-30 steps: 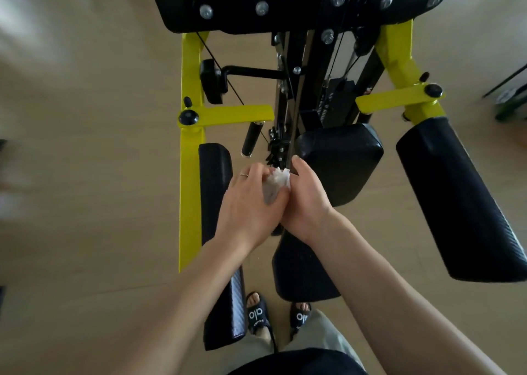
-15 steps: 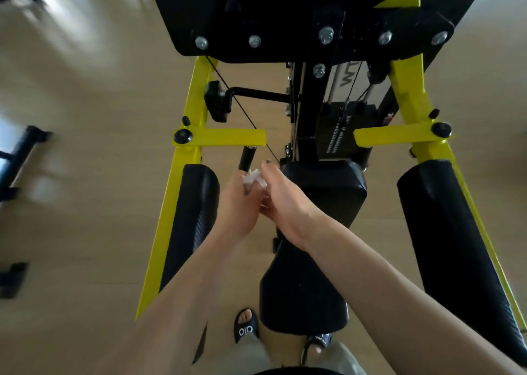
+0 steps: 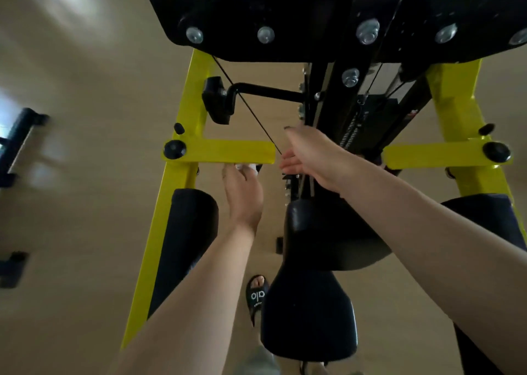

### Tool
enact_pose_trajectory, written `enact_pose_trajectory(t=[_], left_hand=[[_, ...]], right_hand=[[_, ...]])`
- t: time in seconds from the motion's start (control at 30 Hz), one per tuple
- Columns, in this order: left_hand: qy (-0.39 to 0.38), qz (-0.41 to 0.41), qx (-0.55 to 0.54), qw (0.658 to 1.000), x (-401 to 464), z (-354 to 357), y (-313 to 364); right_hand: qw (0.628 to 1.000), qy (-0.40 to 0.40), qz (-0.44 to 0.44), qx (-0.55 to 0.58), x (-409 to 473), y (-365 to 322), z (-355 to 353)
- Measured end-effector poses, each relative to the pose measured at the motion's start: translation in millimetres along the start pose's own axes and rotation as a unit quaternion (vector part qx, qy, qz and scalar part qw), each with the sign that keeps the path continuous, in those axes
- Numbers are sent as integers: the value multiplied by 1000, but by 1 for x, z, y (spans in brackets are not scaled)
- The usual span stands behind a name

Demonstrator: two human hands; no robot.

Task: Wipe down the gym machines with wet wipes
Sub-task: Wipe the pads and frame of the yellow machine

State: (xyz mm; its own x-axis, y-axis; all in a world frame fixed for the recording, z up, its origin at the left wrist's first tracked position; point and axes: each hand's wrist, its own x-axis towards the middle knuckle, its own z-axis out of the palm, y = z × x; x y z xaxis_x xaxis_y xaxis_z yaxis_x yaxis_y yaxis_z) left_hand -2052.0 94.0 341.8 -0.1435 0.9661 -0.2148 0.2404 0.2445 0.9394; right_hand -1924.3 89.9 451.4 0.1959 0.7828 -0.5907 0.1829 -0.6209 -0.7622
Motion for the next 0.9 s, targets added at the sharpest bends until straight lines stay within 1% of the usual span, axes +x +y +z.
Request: enact_pose_trajectory(t=[0.03,0.13,0.2,0.27,0.4,0.47,0.53,0.6,0.67,0.7,0.77,0.8,0.9], left_hand=[[5,27,1,1000,6,2,-3],[6,108,54,993,21,8,-18],[-12,113,60,992,25,11,-26],[-25,101,31,994,26,14,-29],[-32,116,27,992,30,24,-38],[-29,144,31,989,31,28,-41],[-33,190,60,979,32,29,-48],[-47,212,72,973,32,28,-54],[-65,189,44,979,34,29,-54],[-62,175,42,982,35,30,-52],[-21,166,39,985,42,33,-50],[-9,154,17,988,46,34,-50],[-3,88,-38,995,54,38,-49]], right_hand=[[1000,-9,9,-16,10,-2,6],[999,-30,28,-26,36,-6,23],[998,-38,32,-47,49,-7,29],[996,-25,30,-74,59,-6,31],[982,-33,-19,-185,71,-5,40],[979,-29,-10,-200,74,-5,46],[967,-39,-9,-252,77,-5,49],[948,-51,-28,-312,81,-2,50],[933,-52,-49,-352,85,2,50],[925,-47,-60,-371,86,3,51],[913,-39,-75,-400,89,7,53],[908,-36,-82,-410,90,9,54],[890,-20,-100,-444,93,13,56]])
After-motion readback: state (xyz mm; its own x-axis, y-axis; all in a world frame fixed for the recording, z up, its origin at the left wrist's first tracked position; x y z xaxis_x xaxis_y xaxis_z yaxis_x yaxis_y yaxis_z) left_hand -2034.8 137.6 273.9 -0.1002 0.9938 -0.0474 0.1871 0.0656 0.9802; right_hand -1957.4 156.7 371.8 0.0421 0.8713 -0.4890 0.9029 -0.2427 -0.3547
